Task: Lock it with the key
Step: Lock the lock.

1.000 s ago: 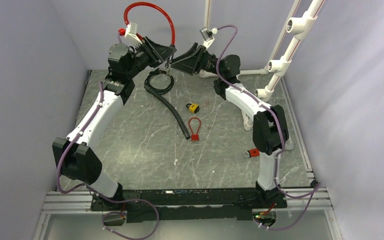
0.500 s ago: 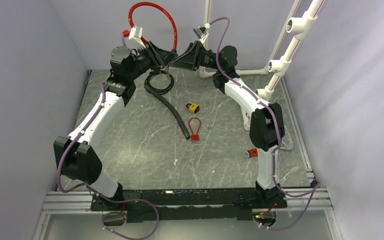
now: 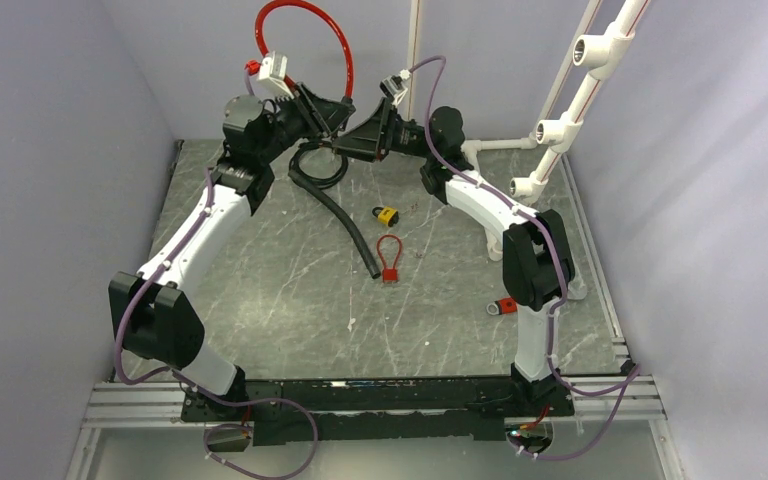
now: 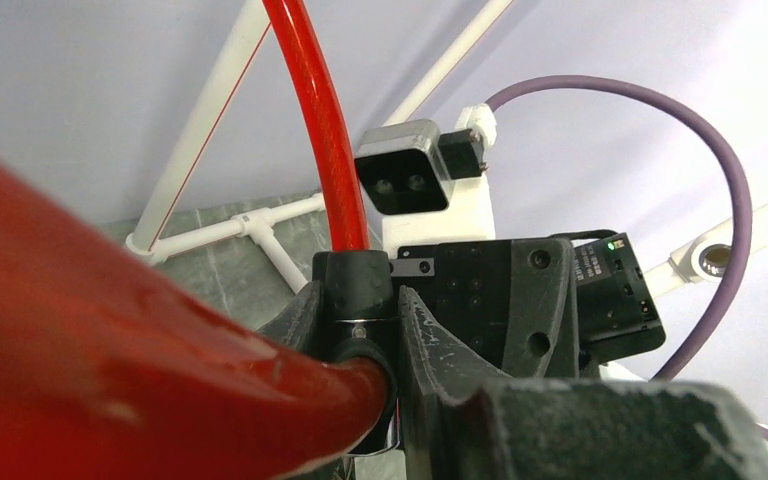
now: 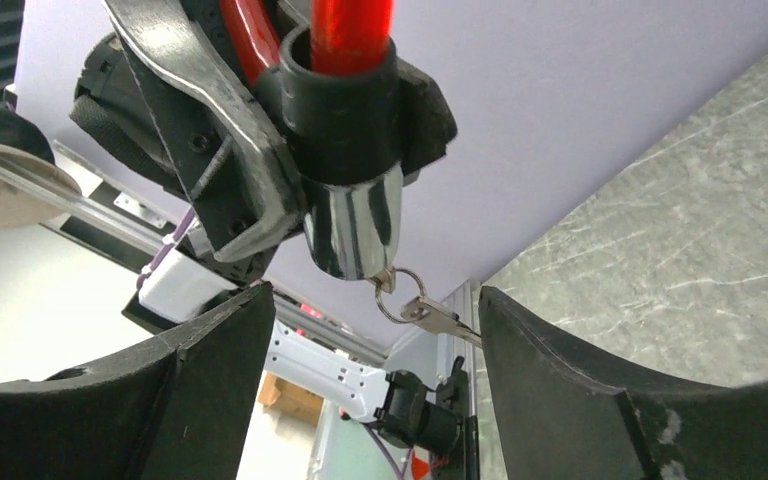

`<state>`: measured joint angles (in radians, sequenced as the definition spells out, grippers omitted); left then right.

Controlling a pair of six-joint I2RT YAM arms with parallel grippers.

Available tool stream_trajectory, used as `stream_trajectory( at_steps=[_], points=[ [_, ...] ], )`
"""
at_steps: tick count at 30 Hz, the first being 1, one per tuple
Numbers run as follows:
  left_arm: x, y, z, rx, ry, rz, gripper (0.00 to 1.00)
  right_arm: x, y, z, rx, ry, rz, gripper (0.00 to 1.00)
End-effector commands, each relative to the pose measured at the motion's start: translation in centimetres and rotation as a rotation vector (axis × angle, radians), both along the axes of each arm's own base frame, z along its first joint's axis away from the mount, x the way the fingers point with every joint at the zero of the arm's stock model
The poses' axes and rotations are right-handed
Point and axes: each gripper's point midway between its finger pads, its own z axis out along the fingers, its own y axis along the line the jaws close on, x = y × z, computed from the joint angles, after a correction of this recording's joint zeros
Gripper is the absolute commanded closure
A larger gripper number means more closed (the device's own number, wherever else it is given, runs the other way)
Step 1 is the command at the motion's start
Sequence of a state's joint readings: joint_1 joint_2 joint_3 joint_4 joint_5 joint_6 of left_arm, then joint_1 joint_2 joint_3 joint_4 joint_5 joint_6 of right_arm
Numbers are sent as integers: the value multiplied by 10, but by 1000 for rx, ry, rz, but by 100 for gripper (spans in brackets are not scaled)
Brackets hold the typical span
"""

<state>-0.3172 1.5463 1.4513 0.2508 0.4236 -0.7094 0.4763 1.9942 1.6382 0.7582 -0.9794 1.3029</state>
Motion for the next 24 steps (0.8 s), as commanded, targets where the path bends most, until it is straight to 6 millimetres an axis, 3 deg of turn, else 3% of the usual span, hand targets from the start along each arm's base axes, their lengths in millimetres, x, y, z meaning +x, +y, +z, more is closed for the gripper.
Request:
stream_trajectory(
  at_steps=[1, 5, 13, 24],
  points=[
    [-17, 4, 49, -26, -186, 16, 100, -9, -12, 51, 87, -129, -52, 24],
    [-17, 1, 47, -18, -191, 14, 100, -6, -11, 53, 95, -131, -58, 24],
    [-10, 7, 39, 7, -184, 68, 100, -23, -19, 66, 118, -173, -35, 34],
    [-1, 10, 25, 38, -178, 99, 100, -26, -30, 77, 134, -202, -50, 48]
  ],
)
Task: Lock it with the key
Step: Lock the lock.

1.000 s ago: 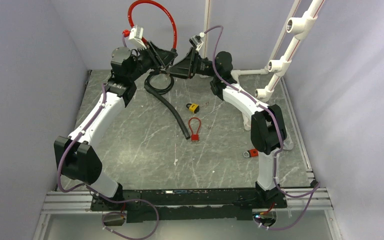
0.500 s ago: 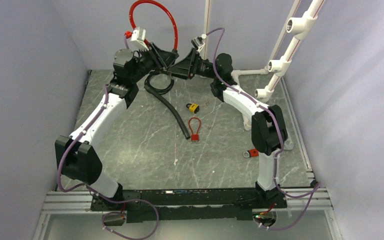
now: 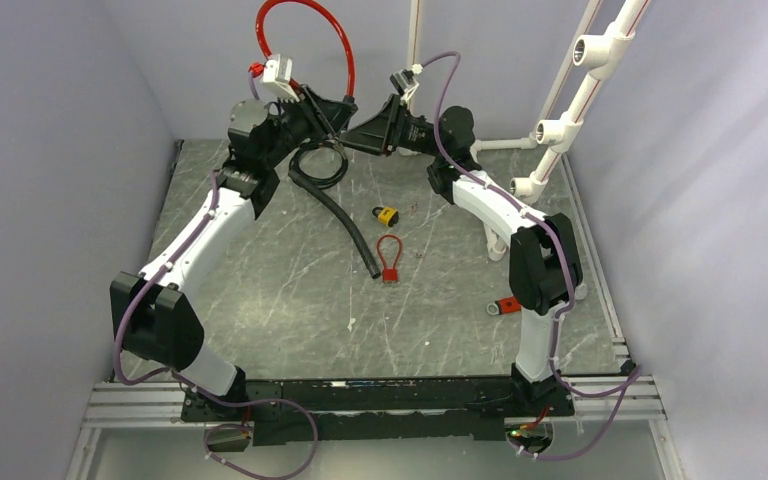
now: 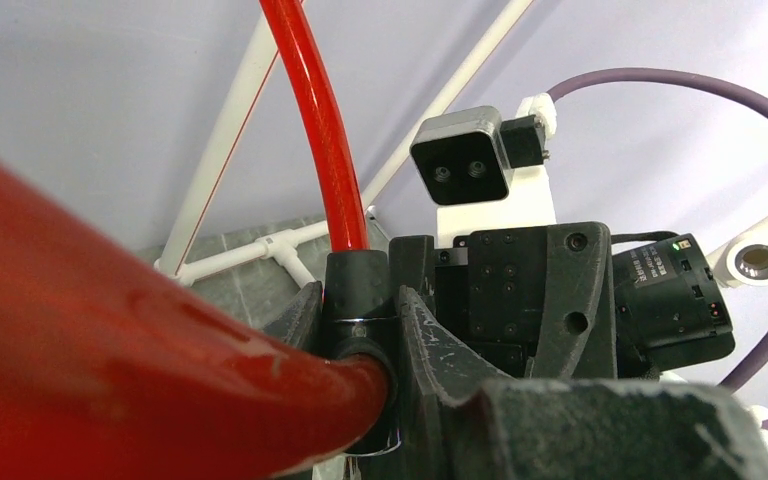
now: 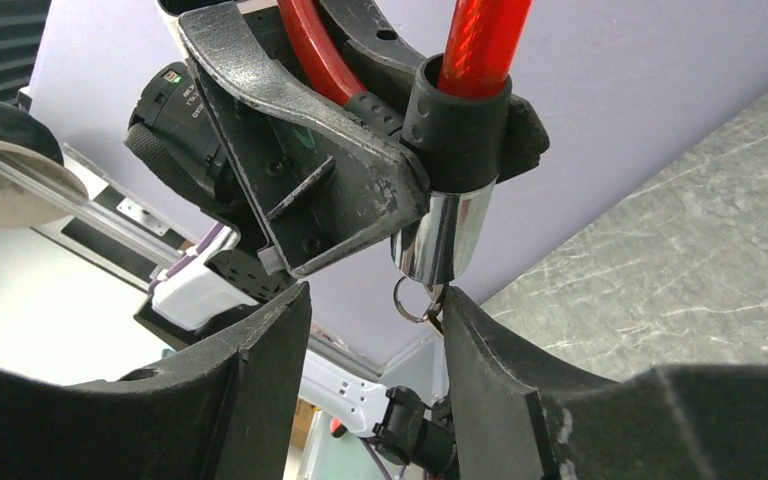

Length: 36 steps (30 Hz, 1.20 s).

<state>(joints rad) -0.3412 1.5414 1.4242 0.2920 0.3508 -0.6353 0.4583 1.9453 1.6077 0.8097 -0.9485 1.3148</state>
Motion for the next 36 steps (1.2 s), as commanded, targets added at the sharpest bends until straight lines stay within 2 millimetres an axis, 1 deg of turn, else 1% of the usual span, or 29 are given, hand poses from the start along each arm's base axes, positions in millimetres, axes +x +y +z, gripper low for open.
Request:
stream_trajectory(
  at_steps=[1, 11, 13, 15, 16, 17, 20, 22, 25, 29, 32, 34, 35, 36],
  points=[
    [-5, 10, 26, 7, -117, 41, 100, -24, -18, 56, 87, -161, -8, 48],
    [-1, 13, 10, 57, -106, 75, 100, -31, -29, 64, 84, -223, -25, 55],
    [-1, 13, 12, 48, -105, 71, 100, -27, -30, 56, 71, -208, -34, 58],
    [-3, 11, 16, 28, -98, 61, 100, -20, -29, 40, 46, -176, -51, 61],
    [-4, 11, 17, 19, -95, 55, 100, -17, -29, 34, 37, -160, -63, 60],
    [-4, 10, 18, 10, -91, 50, 100, -13, -28, 28, 26, -150, -77, 55],
    [-5, 9, 20, -2, -84, 44, 100, -1, -27, 14, -1, -108, -134, 48],
    [-6, 9, 21, -5, -84, 41, 100, 2, -26, 11, -2, -124, -161, 47],
    [-5, 8, 21, -17, -78, 41, 100, 7, -15, 2, -34, -111, -162, 47],
    [-4, 8, 24, -36, -71, 40, 100, 10, -4, -8, -68, -128, -185, 45],
    [-4, 8, 23, -33, -64, 38, 100, 12, -2, -11, -64, -135, -194, 46],
    [-7, 5, 24, -28, -70, 17, 100, 15, -1, -11, -71, -151, -200, 52],
    [-7, 4, 23, -23, -69, 13, 100, 19, 1, -14, -85, -144, -207, 55],
    [-8, 4, 24, -27, -68, 12, 100, 21, 2, -13, -85, -146, -205, 56]
  ],
)
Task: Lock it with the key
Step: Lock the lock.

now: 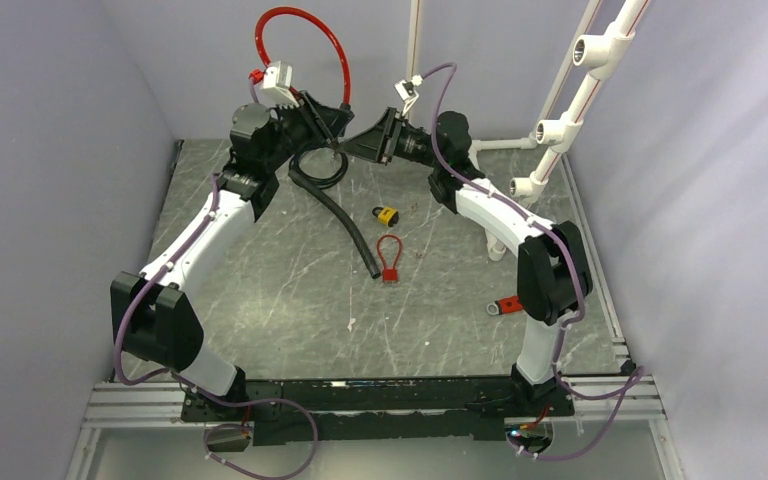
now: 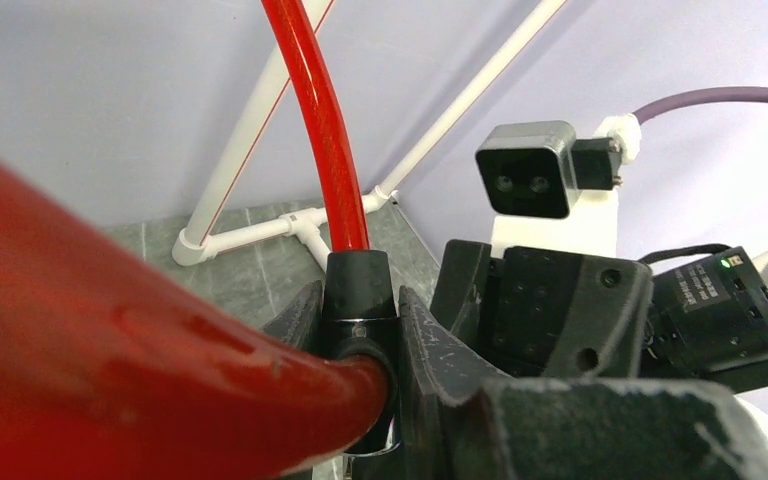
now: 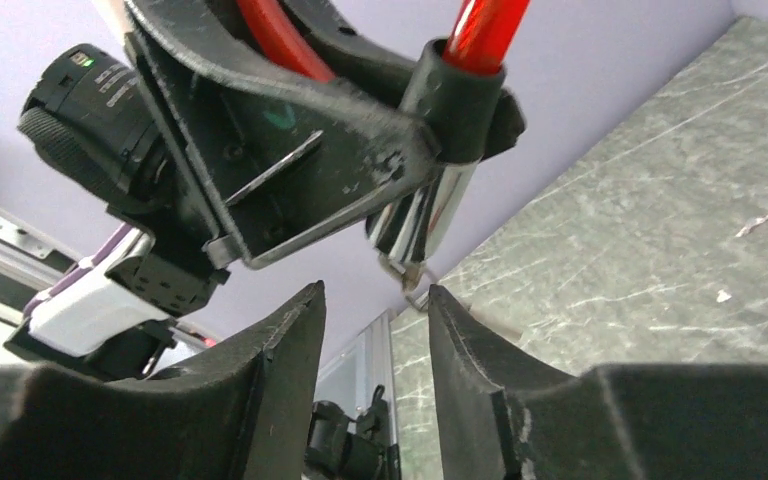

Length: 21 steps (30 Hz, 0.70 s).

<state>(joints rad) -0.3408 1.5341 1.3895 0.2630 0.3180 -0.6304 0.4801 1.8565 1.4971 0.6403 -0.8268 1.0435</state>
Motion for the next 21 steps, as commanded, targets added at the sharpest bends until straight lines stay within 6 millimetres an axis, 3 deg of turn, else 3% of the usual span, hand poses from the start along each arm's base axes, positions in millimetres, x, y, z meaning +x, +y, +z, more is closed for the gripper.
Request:
stream_trajectory(
  at_steps=[1, 10, 15, 17, 21],
  points=[
    [-12, -1, 44, -45, -122, -26, 100, 16, 2, 15, 0, -75, -40, 57],
    [-15, -5, 38, -47, -115, -56, 100, 12, 9, 19, 20, -61, 16, 51],
    [-13, -3, 37, -34, -131, -40, 100, 10, 10, 21, 39, -54, 30, 58],
    [-12, -3, 35, -16, -144, -39, 100, 4, 10, 28, 70, -69, 51, 67],
    [-14, -5, 32, -6, -149, -51, 100, 5, 11, 31, 92, -49, 53, 71]
  ],
)
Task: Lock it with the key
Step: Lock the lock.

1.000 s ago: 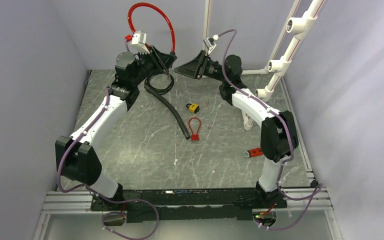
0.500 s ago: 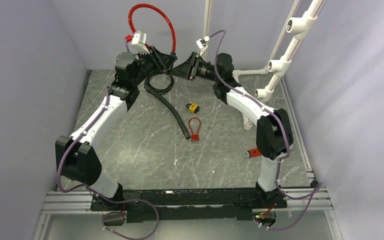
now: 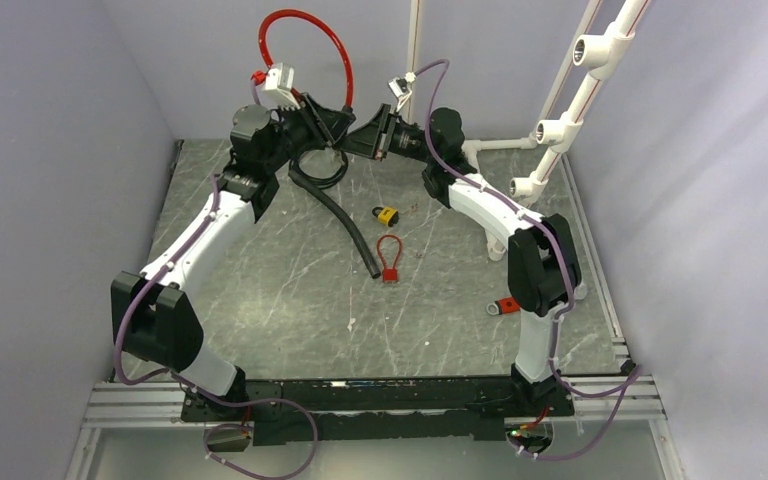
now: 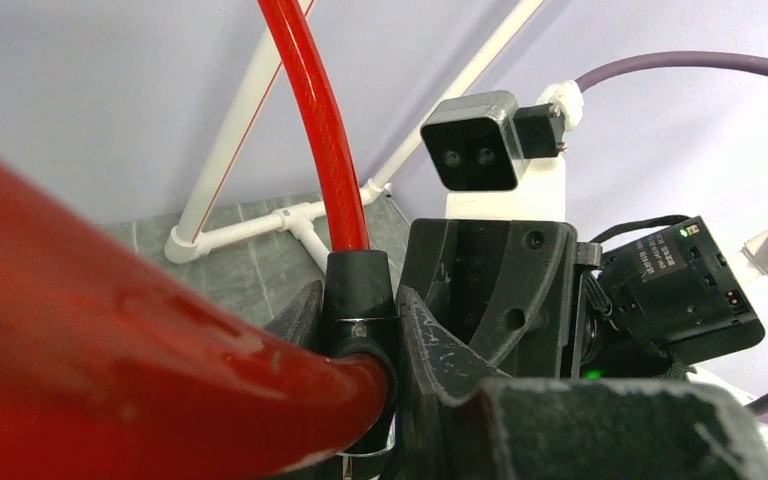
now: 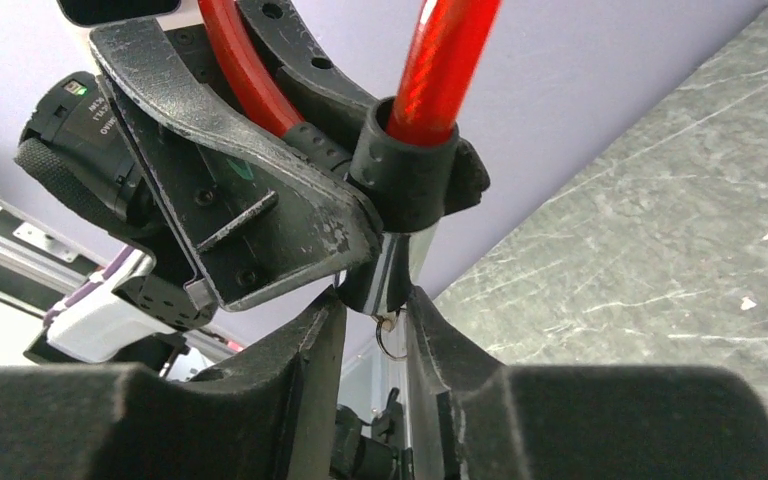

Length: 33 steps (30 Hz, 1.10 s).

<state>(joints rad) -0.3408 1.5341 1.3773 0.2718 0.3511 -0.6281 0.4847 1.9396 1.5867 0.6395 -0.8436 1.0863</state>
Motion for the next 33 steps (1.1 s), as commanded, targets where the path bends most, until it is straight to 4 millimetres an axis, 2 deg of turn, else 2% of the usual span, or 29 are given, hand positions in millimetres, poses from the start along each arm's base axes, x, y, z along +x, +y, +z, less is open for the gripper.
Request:
stream_trajectory(
  at_steps=[1, 4, 8, 13, 21, 33],
  points=[
    [-9, 0, 34, -13, -148, -12, 100, -8, 0, 34, 89, -74, 26, 74],
    [-7, 2, 33, -5, -158, 12, 100, -6, 0, 30, 81, -42, 19, 82],
    [-4, 7, 34, 28, -196, 64, 100, -5, -1, 21, 66, 35, 8, 100],
    [-2, 7, 26, 69, -228, 116, 100, -8, -2, 16, 60, 75, 14, 100],
    [8, 6, 28, 52, -254, 140, 100, -31, 3, 0, 10, 75, 102, 100],
    [16, 3, 55, -54, -311, 132, 100, -52, 6, -10, 16, 73, 278, 100]
  ],
)
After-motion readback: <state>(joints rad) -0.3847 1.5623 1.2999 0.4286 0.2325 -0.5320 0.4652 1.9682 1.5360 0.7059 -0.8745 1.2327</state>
